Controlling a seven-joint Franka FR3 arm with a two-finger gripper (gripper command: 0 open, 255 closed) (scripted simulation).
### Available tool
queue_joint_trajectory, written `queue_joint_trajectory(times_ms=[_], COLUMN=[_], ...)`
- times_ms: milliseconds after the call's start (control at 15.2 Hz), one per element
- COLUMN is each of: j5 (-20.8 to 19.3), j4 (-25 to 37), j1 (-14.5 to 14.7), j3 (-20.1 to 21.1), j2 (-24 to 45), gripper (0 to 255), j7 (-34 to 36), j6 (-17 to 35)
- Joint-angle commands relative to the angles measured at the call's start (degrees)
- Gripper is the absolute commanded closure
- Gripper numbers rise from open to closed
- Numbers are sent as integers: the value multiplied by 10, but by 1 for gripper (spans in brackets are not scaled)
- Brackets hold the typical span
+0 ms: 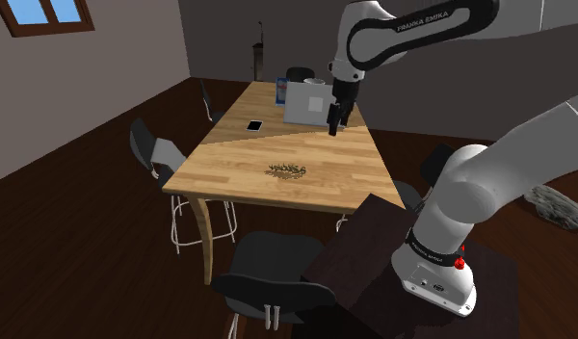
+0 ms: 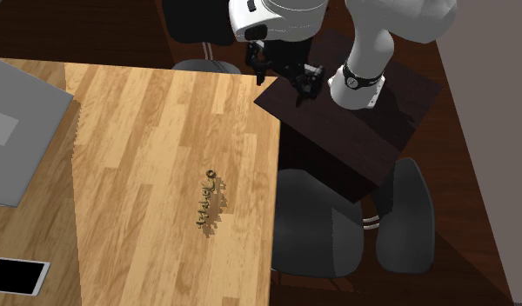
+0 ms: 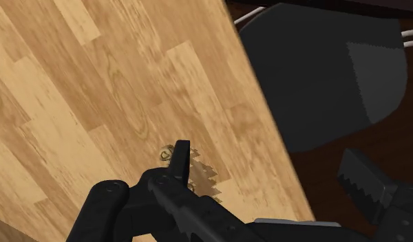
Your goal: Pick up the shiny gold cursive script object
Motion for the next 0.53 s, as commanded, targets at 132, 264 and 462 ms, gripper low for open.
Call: queue_joint_trajectory(times_ms=[132, 264, 462], j5=[0, 5, 20], j4=[2, 9, 27], j1=[3, 7, 13], j3=[-26, -38, -55], j2=[74, 118, 186], gripper=[0, 0, 0], j7=[-36, -55, -87], j6=[82, 123, 179])
